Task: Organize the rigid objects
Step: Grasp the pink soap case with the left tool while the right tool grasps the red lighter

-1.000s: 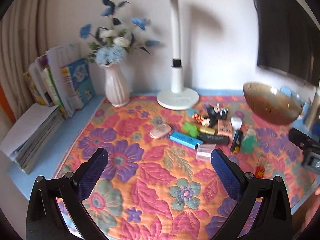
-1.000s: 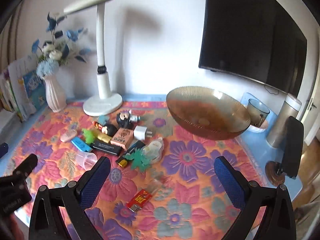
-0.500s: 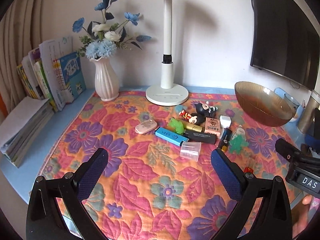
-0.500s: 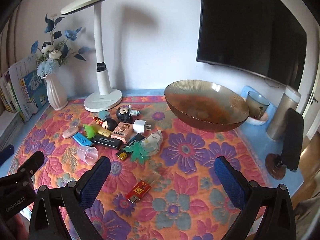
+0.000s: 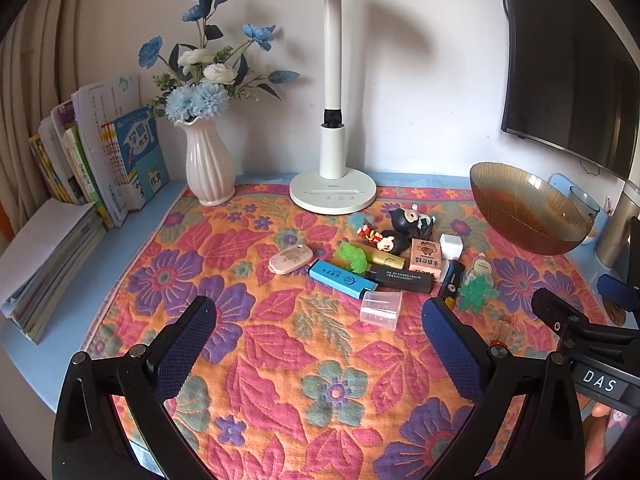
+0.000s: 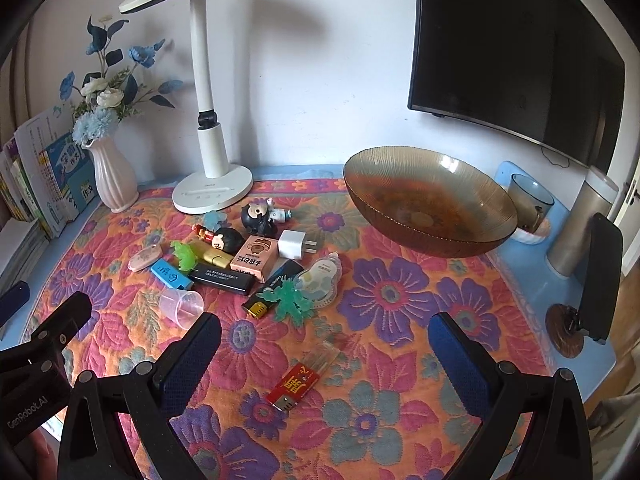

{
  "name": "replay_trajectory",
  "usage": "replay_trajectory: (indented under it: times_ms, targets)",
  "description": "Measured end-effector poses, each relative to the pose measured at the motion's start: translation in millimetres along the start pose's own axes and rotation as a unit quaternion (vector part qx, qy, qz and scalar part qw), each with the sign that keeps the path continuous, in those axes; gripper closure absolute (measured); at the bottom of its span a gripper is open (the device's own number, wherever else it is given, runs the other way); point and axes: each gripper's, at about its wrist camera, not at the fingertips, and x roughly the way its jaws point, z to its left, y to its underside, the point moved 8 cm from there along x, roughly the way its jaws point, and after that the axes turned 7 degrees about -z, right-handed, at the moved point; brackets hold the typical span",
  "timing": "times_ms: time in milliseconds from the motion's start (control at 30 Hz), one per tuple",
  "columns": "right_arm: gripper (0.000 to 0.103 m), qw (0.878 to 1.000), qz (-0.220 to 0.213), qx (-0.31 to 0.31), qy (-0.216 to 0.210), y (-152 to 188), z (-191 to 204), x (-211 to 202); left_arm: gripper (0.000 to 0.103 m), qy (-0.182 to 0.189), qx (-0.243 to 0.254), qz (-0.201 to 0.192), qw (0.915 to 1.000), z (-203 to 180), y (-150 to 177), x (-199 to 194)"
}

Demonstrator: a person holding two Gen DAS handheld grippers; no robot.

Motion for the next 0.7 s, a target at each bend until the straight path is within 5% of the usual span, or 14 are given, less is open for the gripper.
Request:
replay_trajectory:
  times_ms: [200,533,700]
  targets:
    - [0.0,1.0,-0.019,-0.005,0.012,-10.8,-13.9,-9.1,0.001,0.023,0.005,-0.008,0.9997,6.6,-1.9,-3.2]
    - [0.0,1.0,0.002,-0.001,-0.004,-3.1,-29.7,-2.0,0.001,0.145,0.007,0.017,0.9892,12.9,9.9,7.1]
    - [0.007,0.999,0.002,-0.03,-0.014,-0.9,-13.4,5.2,0.001,0.118,0.059,0.022,0.991,14.6,13.2,22.0]
